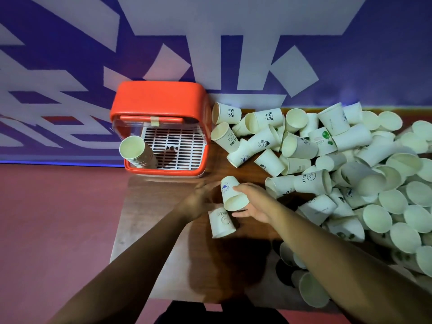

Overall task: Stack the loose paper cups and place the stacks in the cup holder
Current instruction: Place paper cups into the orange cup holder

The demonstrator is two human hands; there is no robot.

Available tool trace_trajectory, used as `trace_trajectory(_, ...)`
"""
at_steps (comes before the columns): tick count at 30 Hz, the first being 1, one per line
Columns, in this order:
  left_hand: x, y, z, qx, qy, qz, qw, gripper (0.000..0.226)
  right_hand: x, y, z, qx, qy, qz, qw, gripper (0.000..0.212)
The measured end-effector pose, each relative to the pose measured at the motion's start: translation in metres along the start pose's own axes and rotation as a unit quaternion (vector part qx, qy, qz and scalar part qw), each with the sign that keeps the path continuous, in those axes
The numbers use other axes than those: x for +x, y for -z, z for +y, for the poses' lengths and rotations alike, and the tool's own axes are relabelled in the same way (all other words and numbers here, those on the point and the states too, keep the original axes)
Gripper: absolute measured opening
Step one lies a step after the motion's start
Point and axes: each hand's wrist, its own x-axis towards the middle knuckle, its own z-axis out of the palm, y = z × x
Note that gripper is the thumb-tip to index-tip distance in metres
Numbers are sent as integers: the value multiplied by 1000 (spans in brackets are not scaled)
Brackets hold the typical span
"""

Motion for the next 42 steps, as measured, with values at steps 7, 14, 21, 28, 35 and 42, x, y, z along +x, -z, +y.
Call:
trace_trajectory(7, -31, -9, -8, 18, 78, 25, 996, 66, -10, -1, 23, -80, 73, 180, 978, 53)
trace_trajectory(14, -62, -11, -41, 88, 252, -42, 963, 90, -19, -24, 65, -95, 51, 168, 980, 53)
trace_trajectory(21, -65, 25, -63, -212, 223, 127, 943, 59, -21, -50, 58, -147, 88, 209, 963, 59)
trace_trajectory(28, -77, 103, -52, -494, 90, 158, 850, 66, -40, -85, 6, -126, 160, 171, 964, 45)
trace_trajectory(35, -103, 174, -58, -532, 26, 202, 822, 42, -52, -136, -43, -184, 239, 123, 945, 42)
trace_trajectory(42, -104, 216, -73, -500, -8, 211, 840, 48, -36, -179, -71, -248, 304, 171, 904, 60)
